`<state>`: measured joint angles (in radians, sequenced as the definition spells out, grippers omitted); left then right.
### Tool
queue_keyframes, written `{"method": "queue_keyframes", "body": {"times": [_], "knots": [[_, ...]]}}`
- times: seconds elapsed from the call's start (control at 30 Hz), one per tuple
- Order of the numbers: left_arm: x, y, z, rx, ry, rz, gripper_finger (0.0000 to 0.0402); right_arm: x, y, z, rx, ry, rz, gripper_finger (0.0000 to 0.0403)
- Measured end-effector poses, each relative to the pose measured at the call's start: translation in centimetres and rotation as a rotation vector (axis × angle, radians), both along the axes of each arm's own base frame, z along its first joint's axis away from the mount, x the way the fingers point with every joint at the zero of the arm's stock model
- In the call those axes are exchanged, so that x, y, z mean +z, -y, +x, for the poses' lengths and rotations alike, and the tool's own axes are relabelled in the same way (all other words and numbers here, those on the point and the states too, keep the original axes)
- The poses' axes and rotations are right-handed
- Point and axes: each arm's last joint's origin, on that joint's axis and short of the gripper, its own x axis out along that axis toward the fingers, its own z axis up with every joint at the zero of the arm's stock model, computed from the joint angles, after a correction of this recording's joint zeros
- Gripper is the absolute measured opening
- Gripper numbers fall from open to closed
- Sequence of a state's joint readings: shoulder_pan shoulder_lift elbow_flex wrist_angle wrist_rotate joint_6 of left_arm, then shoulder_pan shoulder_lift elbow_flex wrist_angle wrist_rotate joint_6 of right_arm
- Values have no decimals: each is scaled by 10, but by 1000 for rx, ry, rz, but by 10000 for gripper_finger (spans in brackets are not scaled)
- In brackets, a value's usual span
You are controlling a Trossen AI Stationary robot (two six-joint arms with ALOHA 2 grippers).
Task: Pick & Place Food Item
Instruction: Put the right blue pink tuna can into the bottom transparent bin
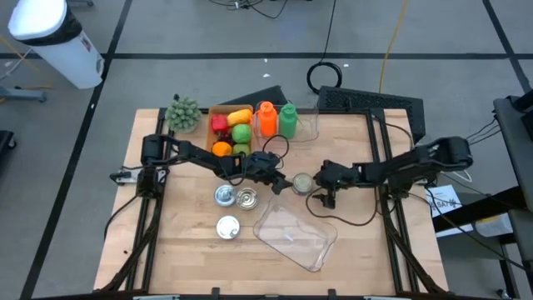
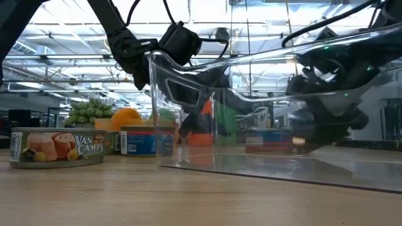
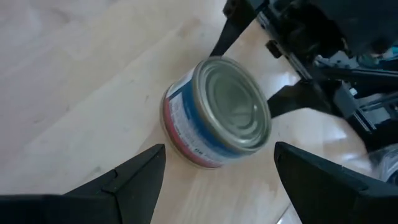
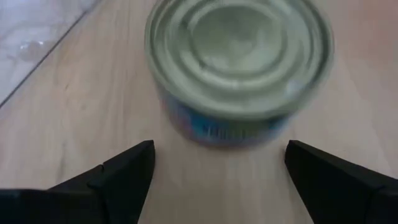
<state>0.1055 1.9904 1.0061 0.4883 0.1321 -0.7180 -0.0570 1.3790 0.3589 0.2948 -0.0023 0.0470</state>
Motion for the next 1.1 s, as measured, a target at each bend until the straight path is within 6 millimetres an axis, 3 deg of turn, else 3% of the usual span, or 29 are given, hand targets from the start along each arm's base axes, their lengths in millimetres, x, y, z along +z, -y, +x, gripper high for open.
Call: {"method": "queue_keyframes", "body": {"times": [0.4, 0.8, 1.1], "knots": [[-6, 0, -3, 57, -74, -107, 310, -11, 3, 23, 14, 159, -109, 314], [-7, -1, -4, 59, -84, -85, 310, 11, 8, 36, 17, 408, -260, 313], [-6, -4, -4, 75, -67, -12, 310, 14, 9, 36, 12, 427, -265, 313]]}}
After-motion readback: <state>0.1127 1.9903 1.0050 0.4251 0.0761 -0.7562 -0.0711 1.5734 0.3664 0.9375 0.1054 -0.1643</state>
